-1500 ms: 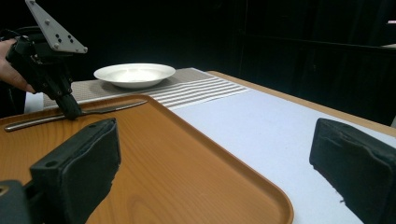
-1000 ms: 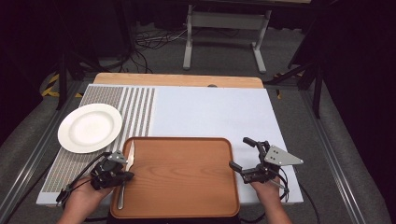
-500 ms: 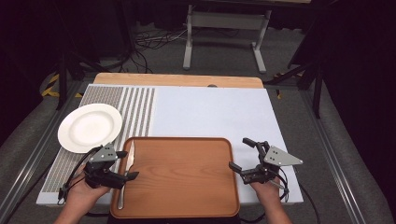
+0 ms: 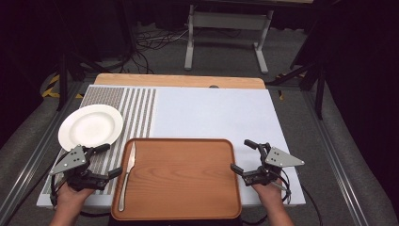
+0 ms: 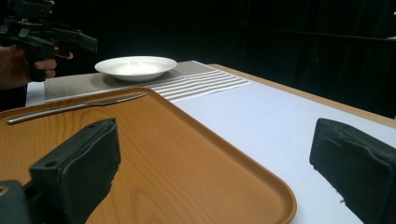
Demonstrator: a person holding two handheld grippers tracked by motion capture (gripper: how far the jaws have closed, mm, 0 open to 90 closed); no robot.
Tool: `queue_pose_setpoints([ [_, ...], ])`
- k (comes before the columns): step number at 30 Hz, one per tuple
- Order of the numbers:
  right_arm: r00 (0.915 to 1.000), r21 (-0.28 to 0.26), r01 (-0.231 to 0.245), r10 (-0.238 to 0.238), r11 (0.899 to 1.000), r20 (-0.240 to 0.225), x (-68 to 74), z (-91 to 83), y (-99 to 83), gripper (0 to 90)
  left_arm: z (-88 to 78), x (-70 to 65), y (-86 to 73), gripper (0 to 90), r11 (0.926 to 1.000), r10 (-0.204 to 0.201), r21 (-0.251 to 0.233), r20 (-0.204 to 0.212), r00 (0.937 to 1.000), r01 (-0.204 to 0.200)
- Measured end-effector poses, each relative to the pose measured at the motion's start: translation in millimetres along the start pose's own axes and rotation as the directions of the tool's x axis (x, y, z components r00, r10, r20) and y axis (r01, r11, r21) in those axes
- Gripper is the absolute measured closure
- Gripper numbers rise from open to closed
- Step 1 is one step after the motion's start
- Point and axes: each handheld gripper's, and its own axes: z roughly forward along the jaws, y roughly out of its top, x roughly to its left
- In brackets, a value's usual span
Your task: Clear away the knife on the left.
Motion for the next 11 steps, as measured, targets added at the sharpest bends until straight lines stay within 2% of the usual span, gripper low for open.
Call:
queue_pose_setpoints([
  [6, 0.9999, 0.019, -0.003, 0.003, 1.0, 0.01, -1.6, -0.6, -2.3, 2.4, -4.3, 7.2, -11.6, 3.7, 0.9996, 0.006, -0.026, -0.011, 0.9999, -0.006],
  [9, 0.9999, 0.034, -0.007, 0.006, 0.999, 0.015, -2.4, -0.3, -3.4, 2.4, -2.6, 6.3, -12.8, 3.5, 0.9996, 0.027, -0.007, -0.009, 0.9996, -0.027],
  [11, 0.9998, 0.04, -0.006, 0.005, 0.999, 0.017, -2.4, -0.2, -3.5, 2.4, -1.9, 5.1, -12.7, 3.2, 0.9999, 0.01, -0.006, -0.003, 0.9999, -0.01],
])
